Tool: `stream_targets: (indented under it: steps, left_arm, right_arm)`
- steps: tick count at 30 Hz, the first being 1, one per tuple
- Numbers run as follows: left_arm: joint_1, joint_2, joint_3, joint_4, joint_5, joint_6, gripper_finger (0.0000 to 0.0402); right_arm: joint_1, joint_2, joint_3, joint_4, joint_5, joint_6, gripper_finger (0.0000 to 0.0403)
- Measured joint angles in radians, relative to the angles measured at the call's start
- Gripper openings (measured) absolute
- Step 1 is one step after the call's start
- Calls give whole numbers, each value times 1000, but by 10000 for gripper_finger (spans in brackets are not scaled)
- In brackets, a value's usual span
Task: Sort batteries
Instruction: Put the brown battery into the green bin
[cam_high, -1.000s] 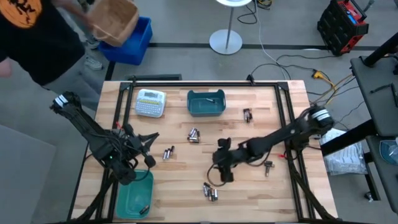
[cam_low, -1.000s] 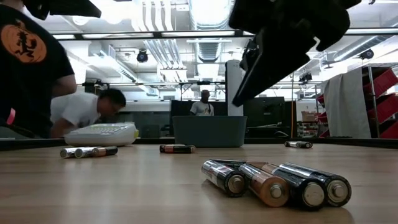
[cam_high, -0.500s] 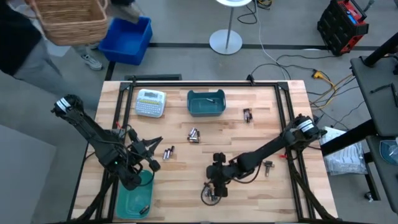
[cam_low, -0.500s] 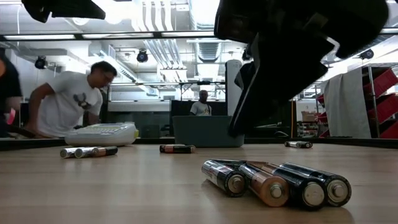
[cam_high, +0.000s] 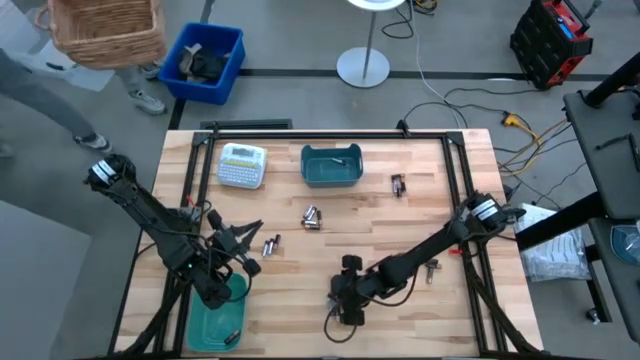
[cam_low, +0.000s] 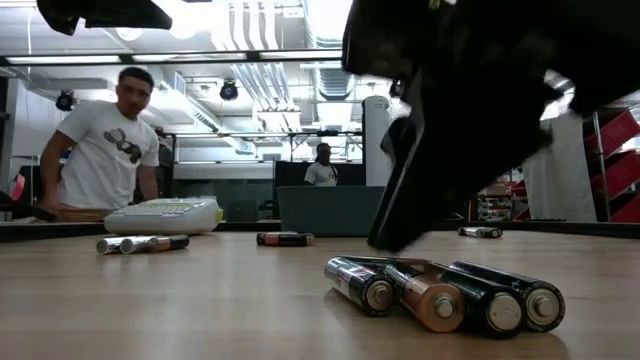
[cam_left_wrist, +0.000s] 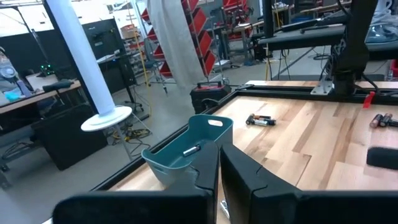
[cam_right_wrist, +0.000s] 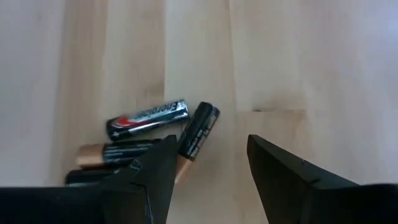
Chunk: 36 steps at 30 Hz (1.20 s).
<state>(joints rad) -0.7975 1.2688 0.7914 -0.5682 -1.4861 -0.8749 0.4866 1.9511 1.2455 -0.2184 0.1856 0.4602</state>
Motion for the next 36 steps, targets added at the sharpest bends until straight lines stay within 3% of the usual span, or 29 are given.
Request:
stream_targets:
  steps: [17,28,33,36]
  left_arm:
    - [8,-2,0,-7,0,25,0]
    - [9,0,-1,-7,0,25,0]
    - [9,23,-1,-7,0,25,0]
    - [9,38,-1,-7,0,25,0]
  right_arm:
    - [-14,57,55,-37,-3,-58,171]
    - [-37,54,56,-62,-19,-128,96]
    - [-56,53,56,-65,-58,-167,44]
    - [-70,52,56,-64,-102,-187,36]
